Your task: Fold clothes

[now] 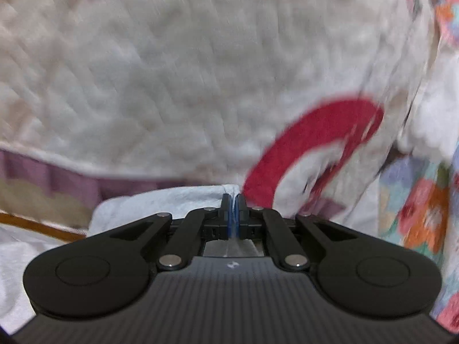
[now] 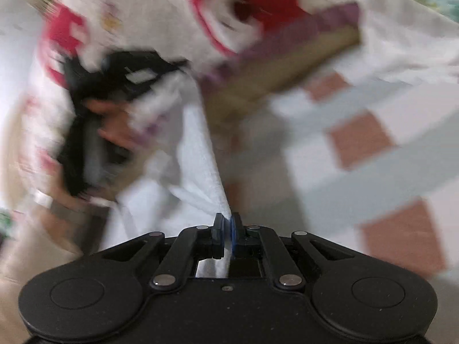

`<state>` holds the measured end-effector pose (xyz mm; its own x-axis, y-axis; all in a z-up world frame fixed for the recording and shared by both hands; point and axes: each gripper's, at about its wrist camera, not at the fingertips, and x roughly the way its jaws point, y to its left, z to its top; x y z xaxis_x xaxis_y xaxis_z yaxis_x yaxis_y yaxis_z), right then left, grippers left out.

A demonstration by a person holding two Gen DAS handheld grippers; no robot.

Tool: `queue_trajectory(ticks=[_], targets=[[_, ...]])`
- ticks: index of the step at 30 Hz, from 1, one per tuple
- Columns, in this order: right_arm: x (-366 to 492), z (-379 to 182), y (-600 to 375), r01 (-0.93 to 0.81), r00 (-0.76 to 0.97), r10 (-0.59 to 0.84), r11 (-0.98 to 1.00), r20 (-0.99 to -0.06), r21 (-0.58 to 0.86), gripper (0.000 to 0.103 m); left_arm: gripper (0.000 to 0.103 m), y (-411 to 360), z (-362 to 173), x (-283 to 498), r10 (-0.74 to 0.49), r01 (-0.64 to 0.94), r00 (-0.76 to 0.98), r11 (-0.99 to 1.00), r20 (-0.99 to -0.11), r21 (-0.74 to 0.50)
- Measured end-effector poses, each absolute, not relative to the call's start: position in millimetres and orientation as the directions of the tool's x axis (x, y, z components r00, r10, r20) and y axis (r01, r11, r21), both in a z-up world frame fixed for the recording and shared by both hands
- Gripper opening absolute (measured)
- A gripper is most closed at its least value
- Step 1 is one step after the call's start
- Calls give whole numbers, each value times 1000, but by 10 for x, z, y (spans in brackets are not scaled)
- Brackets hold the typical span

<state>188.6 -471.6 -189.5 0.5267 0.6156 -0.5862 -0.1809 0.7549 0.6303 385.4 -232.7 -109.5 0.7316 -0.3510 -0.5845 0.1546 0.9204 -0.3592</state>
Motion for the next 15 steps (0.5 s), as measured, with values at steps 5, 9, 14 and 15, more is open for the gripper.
queue_trajectory(ticks=[5, 9, 14, 15], targets=[[1901, -1979, -4568, -170, 487, 478, 873, -731, 458, 5, 9, -2744, -1455, 3936, -298, 179, 669, 954, -681, -242], [1923, -2067, -4610, -153, 467, 461, 882, -754, 445, 5, 36, -2780, -1416, 3740, -320, 202, 700, 946, -639, -252], [1953, -2049, -4599, -153, 478, 448, 889, -755, 431, 4, 36, -2613, -1222, 3154, -277, 233, 720, 960, -636, -155], [1950, -2039, -4590, -152, 481, 442, 893, -757, 425, 4, 37, -2515, -1226, 2984, -255, 214, 713, 966, -653, -143]])
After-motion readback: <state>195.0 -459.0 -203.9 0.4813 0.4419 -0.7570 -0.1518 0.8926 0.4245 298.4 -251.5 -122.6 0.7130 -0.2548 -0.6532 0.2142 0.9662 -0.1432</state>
